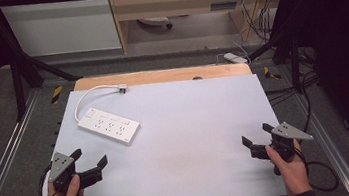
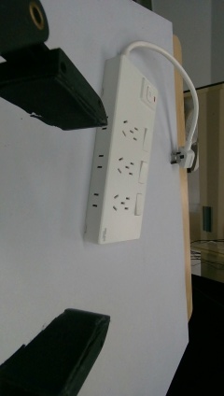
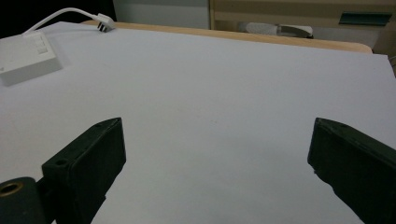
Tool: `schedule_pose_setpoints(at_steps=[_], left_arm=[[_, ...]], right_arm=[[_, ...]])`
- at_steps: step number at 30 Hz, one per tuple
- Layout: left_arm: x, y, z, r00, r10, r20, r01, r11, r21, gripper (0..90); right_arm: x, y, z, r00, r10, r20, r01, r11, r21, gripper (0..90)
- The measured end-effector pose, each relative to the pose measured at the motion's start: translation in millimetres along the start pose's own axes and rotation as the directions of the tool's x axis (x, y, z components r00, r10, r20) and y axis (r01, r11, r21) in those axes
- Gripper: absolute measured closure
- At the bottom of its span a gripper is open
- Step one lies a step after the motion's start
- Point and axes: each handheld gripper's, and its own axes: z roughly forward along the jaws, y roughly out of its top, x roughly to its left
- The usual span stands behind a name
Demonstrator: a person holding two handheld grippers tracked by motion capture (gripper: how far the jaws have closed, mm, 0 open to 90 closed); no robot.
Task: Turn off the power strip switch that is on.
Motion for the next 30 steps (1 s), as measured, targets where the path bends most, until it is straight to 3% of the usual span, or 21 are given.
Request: schedule_pose_setpoints(at_steps=[2, 16, 25, 30], left_arm=[[-0.5, 0.1, -0.3, 1.0, -0.005, 0.0, 0.005, 1.0, -0.004, 5.4], [-0.2, 0.1, 0.1, 1.0, -0.006, 0.007, 0.006, 1.0, 0.003, 5.3], [0.0, 0.2, 0.0, 1.0, -0.006, 0.005, 0.006, 1.0, 0.003, 5.3], [-0.3, 0.1, 0.0, 1.0, -0.005, 0.005, 0.005, 1.0, 0.002, 5.3]], right_arm=[[0.0, 0.8, -0.5, 0.9998, -0.001, 0.021, 0.001, 1.0, -0.001, 5.0], [1.2, 6.1, -3.6, 0.9996, 0.027, 0.014, -0.026, 0.999, -0.023, 3.3], [5.7, 10.2, -4.8, 0.9999, 0.016, 0.002, -0.016, 0.999, -0.031, 2.8], [10.1, 13.1, -5.4, 0.9997, 0.018, -0.018, -0.018, 1.0, -0.01, 3.9]])
